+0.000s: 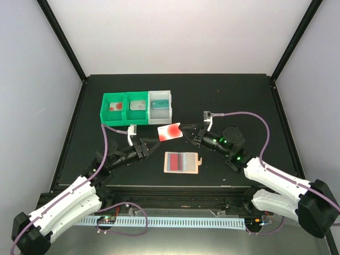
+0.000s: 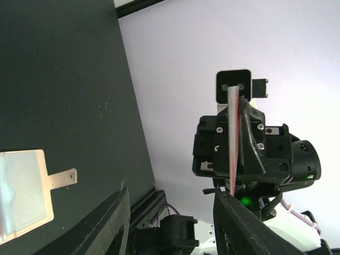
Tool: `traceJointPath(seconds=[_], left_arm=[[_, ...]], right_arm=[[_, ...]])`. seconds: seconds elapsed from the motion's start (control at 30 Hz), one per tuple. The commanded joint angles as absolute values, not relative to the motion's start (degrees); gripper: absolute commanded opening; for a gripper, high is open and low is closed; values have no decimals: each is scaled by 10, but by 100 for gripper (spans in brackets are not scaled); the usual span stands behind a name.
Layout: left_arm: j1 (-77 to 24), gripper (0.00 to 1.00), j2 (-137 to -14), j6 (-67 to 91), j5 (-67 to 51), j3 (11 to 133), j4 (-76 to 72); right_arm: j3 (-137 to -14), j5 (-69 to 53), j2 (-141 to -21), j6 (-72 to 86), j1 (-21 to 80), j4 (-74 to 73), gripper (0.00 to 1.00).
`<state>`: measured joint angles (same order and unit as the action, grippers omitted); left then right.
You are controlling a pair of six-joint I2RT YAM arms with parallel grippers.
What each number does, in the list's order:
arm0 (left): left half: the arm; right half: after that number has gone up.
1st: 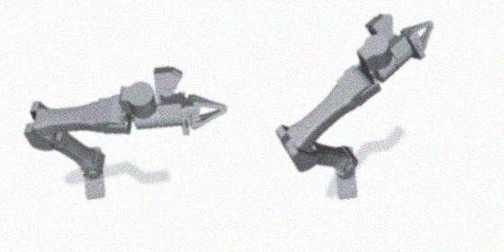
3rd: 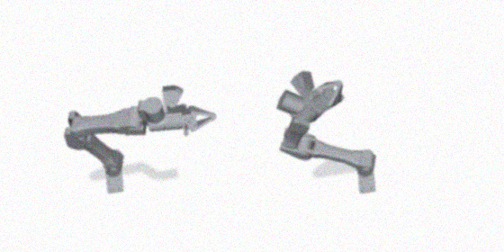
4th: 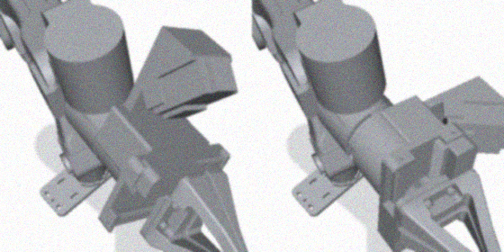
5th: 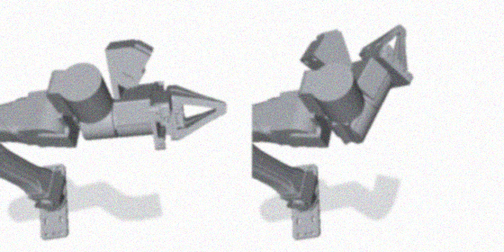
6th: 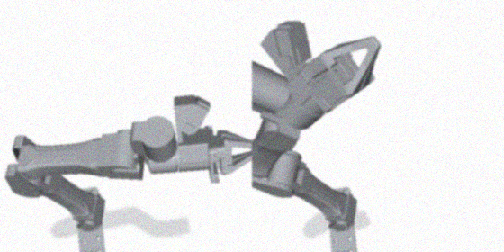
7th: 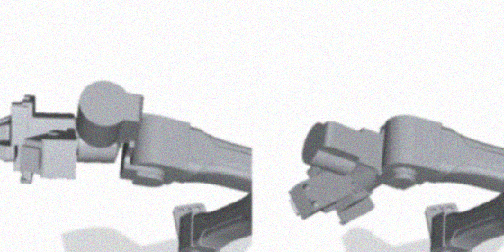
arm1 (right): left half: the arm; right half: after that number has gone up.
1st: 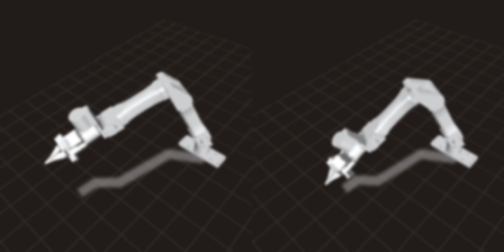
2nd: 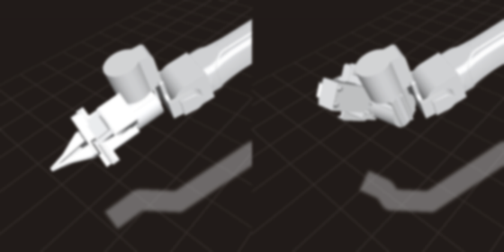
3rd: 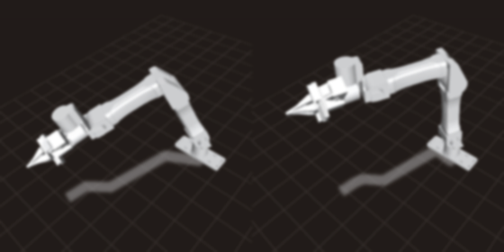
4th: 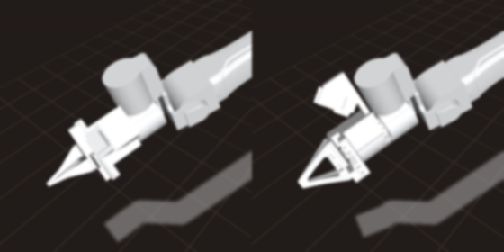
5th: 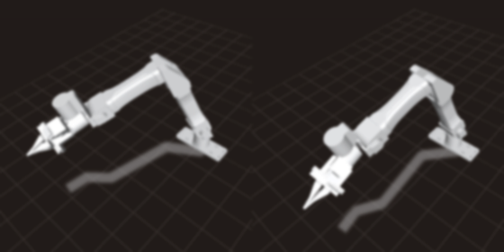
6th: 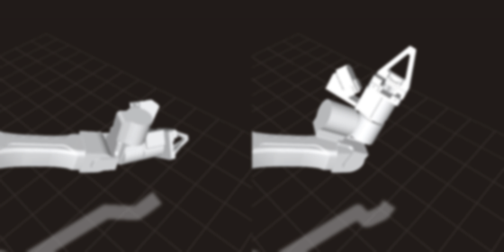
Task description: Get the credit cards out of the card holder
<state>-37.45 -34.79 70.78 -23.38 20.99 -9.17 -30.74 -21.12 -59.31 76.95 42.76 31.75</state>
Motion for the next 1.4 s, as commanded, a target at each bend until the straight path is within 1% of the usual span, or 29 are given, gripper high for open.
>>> traceJointPath(seconds=[0.0, 0.07, 0.17, 0.23, 0.47, 0.57, 0.73, 1.03, 1.07, 1.13, 1.37], left_arm=[[-372, 45, -360, 725, -261, 239, -151], [-372, 46, -361, 726, -261, 239, -152], [-372, 52, -354, 726, -256, 239, -146], [-373, 54, -348, 724, -250, 239, -141], [-372, 54, -333, 726, -236, 237, -137], [-372, 56, -323, 725, -229, 237, -128], [-372, 61, -316, 722, -225, 238, -123], [-373, 62, -332, 723, -235, 228, -132], [-372, 60, -332, 726, -233, 224, -138], [-372, 45, -334, 731, -233, 218, -150], [-372, 26, -345, 731, -240, 220, -160]], right_arm=[[-300, -207, -600, 775, 439, 336, 1], [-298, -204, -600, 776, 439, 336, 1], [-291, -196, -595, 778, 439, 335, 1], [-288, -189, -592, 778, 439, 331, 1], [-281, -184, -591, 788, 439, 339, 1], [-279, -170, -583, 781, 439, 315, 1], [-277, -175, -592, 788, 441, 328, 1], [-282, -169, -600, 794, 456, 341, 1], [-280, -168, -601, 795, 457, 343, 1], [-278, -166, -605, 800, 459, 349, 1], [-271, -153, -600, 811, 461, 361, 1]])
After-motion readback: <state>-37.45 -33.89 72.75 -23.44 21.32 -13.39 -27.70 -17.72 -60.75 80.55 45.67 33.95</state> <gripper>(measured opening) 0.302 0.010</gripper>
